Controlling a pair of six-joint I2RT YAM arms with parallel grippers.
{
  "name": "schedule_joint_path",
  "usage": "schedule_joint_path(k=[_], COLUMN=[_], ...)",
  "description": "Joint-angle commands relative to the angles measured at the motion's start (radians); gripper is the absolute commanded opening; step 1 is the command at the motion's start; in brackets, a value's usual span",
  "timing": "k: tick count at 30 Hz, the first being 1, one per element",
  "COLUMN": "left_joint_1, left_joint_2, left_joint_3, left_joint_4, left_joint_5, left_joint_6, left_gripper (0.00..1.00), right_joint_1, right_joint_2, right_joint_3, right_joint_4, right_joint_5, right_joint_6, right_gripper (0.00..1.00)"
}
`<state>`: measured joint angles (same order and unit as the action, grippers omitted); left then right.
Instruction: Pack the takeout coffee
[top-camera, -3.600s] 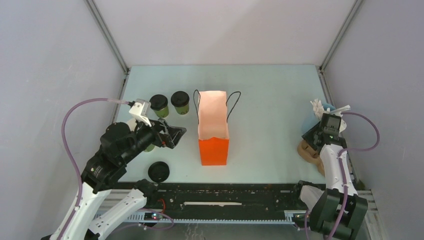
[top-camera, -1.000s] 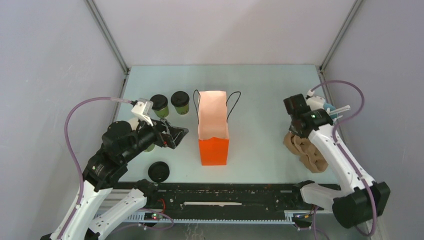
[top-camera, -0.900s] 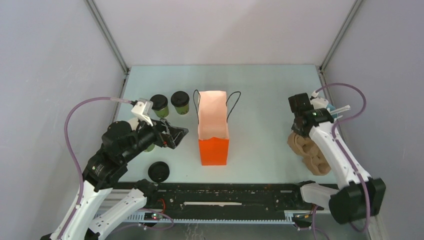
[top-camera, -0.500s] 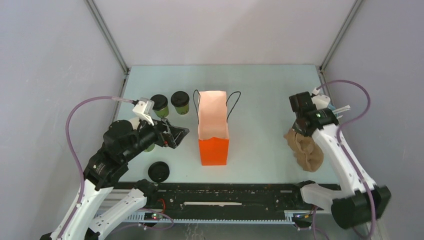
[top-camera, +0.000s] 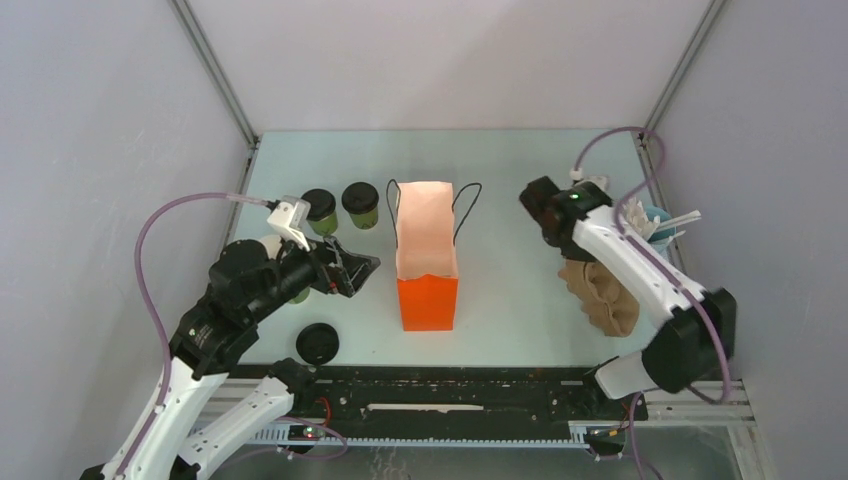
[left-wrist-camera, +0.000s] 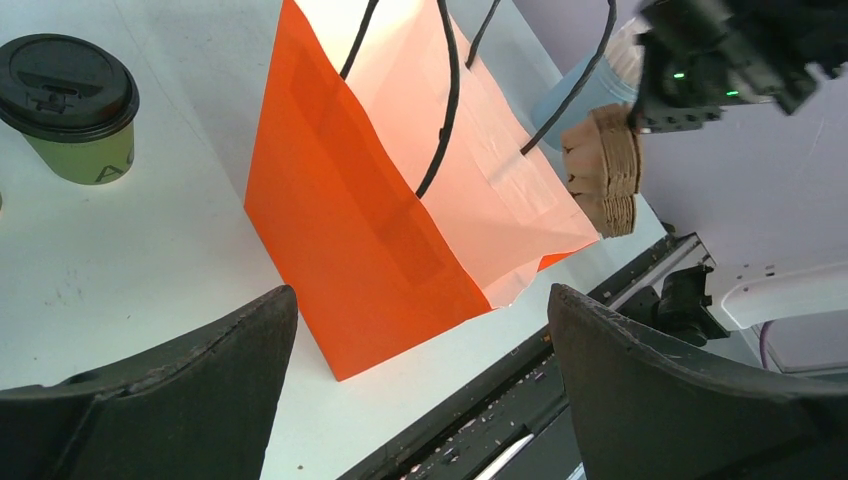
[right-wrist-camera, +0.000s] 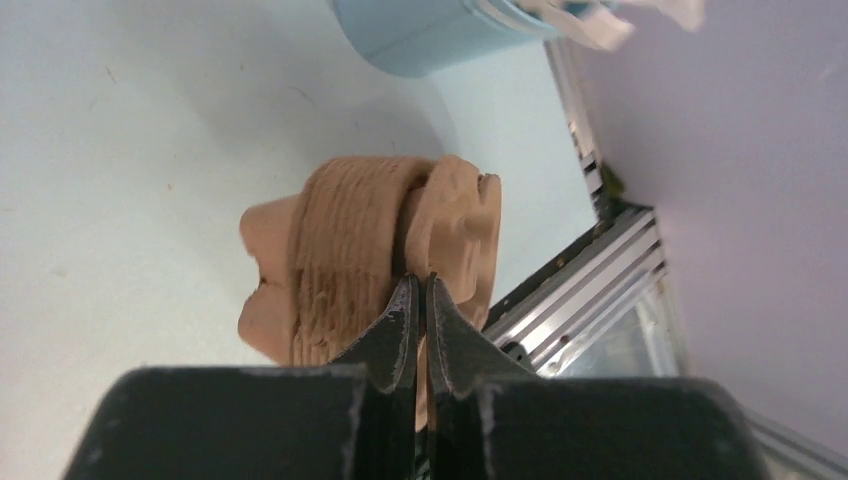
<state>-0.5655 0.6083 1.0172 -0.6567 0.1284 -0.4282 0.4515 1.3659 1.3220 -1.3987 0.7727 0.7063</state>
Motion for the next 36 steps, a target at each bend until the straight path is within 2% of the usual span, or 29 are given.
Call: schedule_joint_path(k=[1, 4, 7, 10, 12, 17, 27, 32, 34, 36], left_joint_1=[-0.005, -0.005, -0.005, -0.005, -0.005, -0.006, -0.005, -0.005, -0.005, -0.005], left_joint_2=[-0.017, -0.014, -0.009, -0.014, -0.019, -0.015, -0.010, -0.008, -0.010, -0.016], left_joint_3=[-0.035, -0.036, -0.020, -0.010, -0.017, -0.028, -0.033, -0.033, -0.025, -0.020], left_joint_4=[0.033, 0.038, 0.032, 0.017, 0.016, 0.023, 0.035, 0.039, 0.031, 0.015], left_joint_5=[0.005, 0.008, 0.008, -0.003, -0.013, -0.004, -0.007, -0.002, -0.006, -0.018], left_joint_6=[-0.017, -0.020, -0.012, -0.007, -0.007, -0.018, -0.023, -0.026, -0.022, -0.018], left_gripper=[1.00, 1.00, 1.00, 1.00, 1.00, 1.00, 1.00, 1.00, 1.00, 1.00], right_joint_1=[0.064, 0.060, 0.092, 0.183, 0.235, 0.254, 0.265, 0.282, 0.269, 0.275], right_joint_2=[0.037, -0.035, 0.059, 0.212, 0.247, 0.119, 0.001, 0.018, 0.078, 0.064], right_joint_3=[0.020, -0.039, -0.005, 0.098, 0.132, 0.126, 0.220, 0.174, 0.162, 0.164], right_joint_4=[-0.087, 0.129, 0.197, 0.030, -0.107, -0.062, -0.125, -0.109, -0.204, -0.209], right_joint_5=[0.142, 0.015, -0.052, 0.090, 0.172, 0.143, 0.110, 0.160, 0.230, 0.225], right_joint_6=[0.049, -0.104, -0.126, -0.038, 0.043, -0.024, -0.087, -0.112, -0.061, -0.061], right_gripper=[0.00, 0.00, 0.00, 0.00, 0.00, 0.00, 0.00, 0.00, 0.00, 0.00])
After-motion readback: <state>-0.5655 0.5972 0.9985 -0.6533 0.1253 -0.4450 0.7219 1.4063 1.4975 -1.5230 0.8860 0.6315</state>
